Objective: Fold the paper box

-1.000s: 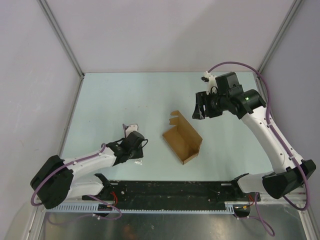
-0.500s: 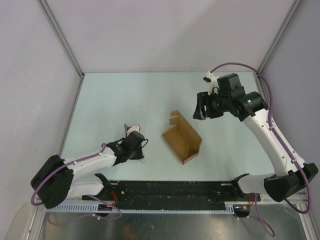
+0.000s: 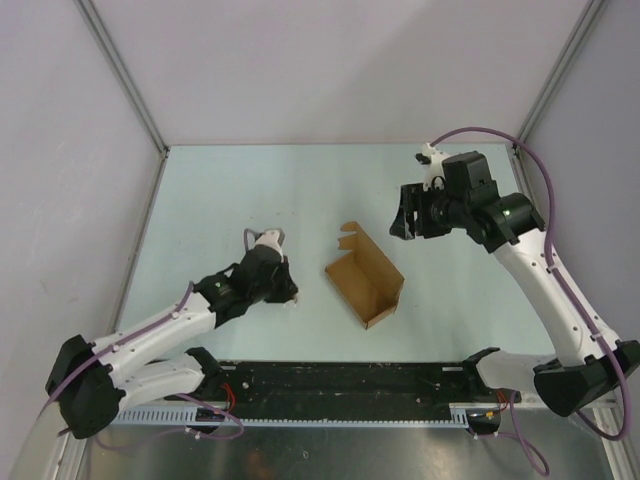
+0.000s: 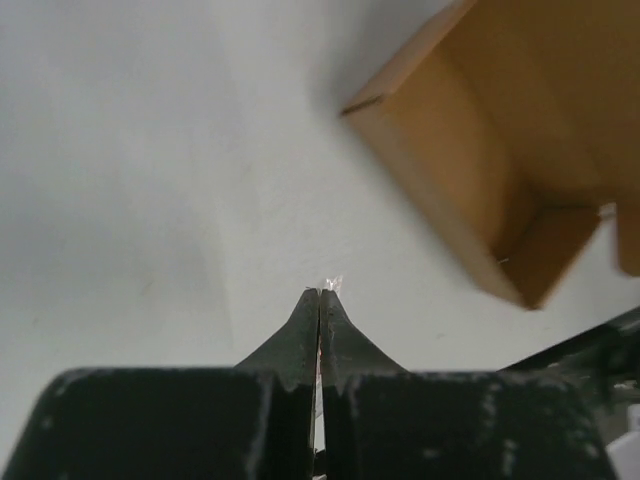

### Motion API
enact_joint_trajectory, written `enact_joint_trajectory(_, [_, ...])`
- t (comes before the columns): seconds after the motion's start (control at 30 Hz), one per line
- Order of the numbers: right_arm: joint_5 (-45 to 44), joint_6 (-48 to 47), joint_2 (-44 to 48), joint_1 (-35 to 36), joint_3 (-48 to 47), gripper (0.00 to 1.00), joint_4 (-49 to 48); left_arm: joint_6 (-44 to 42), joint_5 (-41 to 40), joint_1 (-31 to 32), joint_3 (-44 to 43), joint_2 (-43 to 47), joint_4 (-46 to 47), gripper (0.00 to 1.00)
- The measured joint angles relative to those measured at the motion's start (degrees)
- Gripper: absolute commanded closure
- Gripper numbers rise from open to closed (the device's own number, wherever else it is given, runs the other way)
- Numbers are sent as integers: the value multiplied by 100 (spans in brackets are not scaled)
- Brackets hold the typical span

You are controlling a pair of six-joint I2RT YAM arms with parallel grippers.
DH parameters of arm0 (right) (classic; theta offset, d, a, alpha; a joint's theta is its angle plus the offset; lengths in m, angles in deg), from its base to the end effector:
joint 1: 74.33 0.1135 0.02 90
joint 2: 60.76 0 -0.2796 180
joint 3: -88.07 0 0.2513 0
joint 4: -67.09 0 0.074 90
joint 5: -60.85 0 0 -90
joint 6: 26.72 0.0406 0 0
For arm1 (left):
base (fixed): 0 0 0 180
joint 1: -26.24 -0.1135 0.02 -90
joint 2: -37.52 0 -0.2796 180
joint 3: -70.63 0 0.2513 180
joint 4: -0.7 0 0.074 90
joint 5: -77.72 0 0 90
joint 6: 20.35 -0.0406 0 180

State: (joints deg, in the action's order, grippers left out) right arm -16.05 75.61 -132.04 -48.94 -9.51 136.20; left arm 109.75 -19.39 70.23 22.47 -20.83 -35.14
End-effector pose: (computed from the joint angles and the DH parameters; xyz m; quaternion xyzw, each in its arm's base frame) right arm 0.2118 0.1107 0.4125 -0.1489 0.8993 0.2275 0.3425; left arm 0.1474 -0.1353 0.2248 0.0082 0.9258 -0.2075 0.3160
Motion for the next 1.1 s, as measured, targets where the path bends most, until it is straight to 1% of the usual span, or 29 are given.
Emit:
enact_joint_trajectory(0.13, [-136,59,188,0,92,37,-157,-140,92,0,-822,-83,-33,100])
enact_joint_trajectory(0.23, [-240,120,308,0,153,37,-236,-269,153,4,-1534,-415,79,99])
enact_joint_trajectory(0.33, [-345,175,420,-2,232,36,-308,-361,293,17,-2059,-922,433,92])
enact_joint_trajectory(0.37, [-396,216,463,-2,273,35,-323,-378,326,37,-2118,-1067,595,91])
enact_joint_trajectory(0.43, [-492,254,533,-7,350,32,-334,-413,352,133,-2129,-1388,918,92])
enact_joint_trajectory(0.47, [-531,271,570,-13,387,32,-334,-417,345,190,-2129,-1512,1003,94])
enact_joint_trajectory(0.5, [-584,297,621,-20,439,32,-334,-417,348,267,-2129,-1679,1099,97])
enact_joint_trajectory(0.57, [-684,369,754,-57,581,34,-354,-411,374,404,-2129,-1985,1303,100])
enact_joint_trajectory(0.6, [-719,409,826,-92,658,38,-358,-407,411,457,-2129,-2138,1403,100])
enact_joint_trajectory(0.63, [-743,446,892,-131,728,38,-367,-407,446,509,-2129,-2282,1515,100])
enact_joint_trajectory(0.67, [-761,485,946,-181,793,37,-380,-402,472,560,-2129,-2420,1626,97])
enact_joint_trajectory(0.7, [-765,522,992,-232,846,33,-389,-400,498,599,-2129,-2555,1740,94])
enact_joint_trajectory(0.73, [-772,568,1019,-269,883,26,-398,-400,507,629,-2129,-2651,1823,89])
enact_joint_trajectory(0.77, [-767,619,1045,-321,922,15,-417,-391,531,660,-2129,-2754,1915,84])
enact_joint_trajectory(0.8, [-765,667,1073,-380,973,12,-450,-387,573,684,-2127,-2839,1998,81])
enact_joint_trajectory(0.87, [-697,743,1123,-505,1095,9,-509,-345,636,717,-2116,-2935,2129,70])
enact_joint_trajectory(0.93, [-597,782,1152,-619,1220,9,-557,-343,645,734,-2083,-2935,2214,63])
enact_joint_trajectory(0.97, [-518,809,1154,-682,1285,9,-590,-319,645,739,-2072,-2929,2262,54])
enact_joint_trajectory(1.03, [-361,826,1154,-785,1384,14,-640,-295,619,739,-2024,-2898,2343,52])
enact_joint_trajectory(1.07, [-289,826,1154,-820,1410,20,-660,-302,605,739,-1991,-2863,2365,52])
enact_joint_trajectory(1.1, [-221,822,1154,-850,1423,23,-691,-299,590,739,-1958,-2826,2369,52])
